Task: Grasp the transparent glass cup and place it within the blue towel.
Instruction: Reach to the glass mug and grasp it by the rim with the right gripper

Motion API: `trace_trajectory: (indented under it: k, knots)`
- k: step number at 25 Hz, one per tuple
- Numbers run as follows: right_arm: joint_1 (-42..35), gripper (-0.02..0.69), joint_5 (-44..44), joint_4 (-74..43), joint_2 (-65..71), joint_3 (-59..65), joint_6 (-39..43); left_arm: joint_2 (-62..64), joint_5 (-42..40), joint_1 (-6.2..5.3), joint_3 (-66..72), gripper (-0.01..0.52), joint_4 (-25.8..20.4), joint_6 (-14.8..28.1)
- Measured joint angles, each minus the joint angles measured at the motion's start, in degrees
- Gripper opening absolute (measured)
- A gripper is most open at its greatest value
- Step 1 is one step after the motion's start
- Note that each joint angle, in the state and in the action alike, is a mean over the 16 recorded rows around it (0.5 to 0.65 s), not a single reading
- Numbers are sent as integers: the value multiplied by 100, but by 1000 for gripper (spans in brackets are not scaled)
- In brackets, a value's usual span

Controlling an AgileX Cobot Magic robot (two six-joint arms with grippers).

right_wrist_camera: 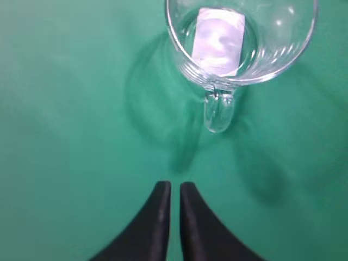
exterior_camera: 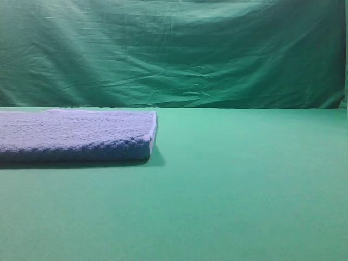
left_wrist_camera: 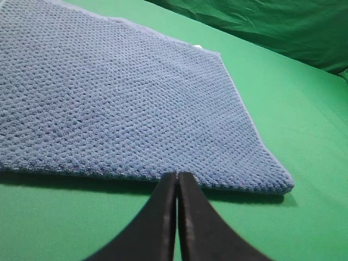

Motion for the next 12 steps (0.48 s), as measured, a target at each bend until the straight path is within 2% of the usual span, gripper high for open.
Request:
trace_trajectory:
  k: [3, 6, 9, 12]
  knots:
    - [0, 552, -83, -103, 372, -154, 108, 0, 0, 0, 0, 0, 0, 0]
    - [0, 578, -185, -199, 707, -268, 197, 0, 0, 0, 0, 0, 0, 0]
    - [0, 559, -298, -282, 986, -346, 263, 0, 0, 0, 0, 0, 0, 0]
    - [0, 504, -409, -336, 1197, -393, 307, 0, 0, 0, 0, 0, 0, 0]
